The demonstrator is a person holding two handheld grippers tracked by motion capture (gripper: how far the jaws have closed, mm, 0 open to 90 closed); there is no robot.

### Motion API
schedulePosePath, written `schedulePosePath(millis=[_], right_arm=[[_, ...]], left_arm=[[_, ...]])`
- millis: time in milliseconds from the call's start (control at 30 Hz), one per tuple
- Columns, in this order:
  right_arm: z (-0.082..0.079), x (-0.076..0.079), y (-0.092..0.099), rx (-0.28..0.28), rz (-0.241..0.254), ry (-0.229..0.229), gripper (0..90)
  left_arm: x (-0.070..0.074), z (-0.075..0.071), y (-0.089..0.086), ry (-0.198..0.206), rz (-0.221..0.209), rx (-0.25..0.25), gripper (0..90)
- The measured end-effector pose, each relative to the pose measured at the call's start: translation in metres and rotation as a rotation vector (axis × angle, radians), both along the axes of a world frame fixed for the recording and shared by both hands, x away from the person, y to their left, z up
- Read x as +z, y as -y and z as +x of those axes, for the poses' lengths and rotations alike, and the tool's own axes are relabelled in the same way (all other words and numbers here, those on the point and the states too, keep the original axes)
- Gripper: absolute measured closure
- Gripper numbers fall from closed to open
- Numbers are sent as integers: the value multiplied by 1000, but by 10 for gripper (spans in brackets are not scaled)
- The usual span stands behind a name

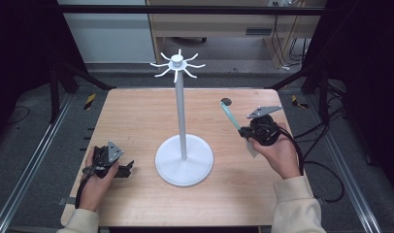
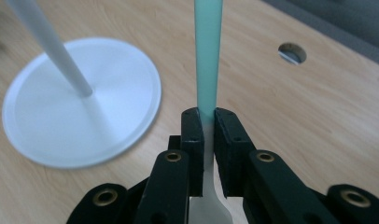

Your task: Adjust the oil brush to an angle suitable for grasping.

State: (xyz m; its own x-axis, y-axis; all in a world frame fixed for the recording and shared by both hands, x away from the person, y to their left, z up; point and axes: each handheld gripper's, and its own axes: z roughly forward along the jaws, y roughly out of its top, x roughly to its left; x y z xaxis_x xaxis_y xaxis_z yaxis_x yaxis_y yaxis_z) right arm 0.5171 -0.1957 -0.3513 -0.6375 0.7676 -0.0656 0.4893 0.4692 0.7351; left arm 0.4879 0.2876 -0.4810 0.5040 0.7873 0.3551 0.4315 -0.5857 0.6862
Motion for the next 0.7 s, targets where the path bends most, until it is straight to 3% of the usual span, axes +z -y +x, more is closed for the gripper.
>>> schedulePosePath(millis=[200,700], right_arm=[[4,4,-11,-17,80,57,827],[-7,-2,-22,-63,148,132,826]], left_arm=[[-1,1,-1,1,-15,7,31],[0,0,3,-1,-2,-12,28]])
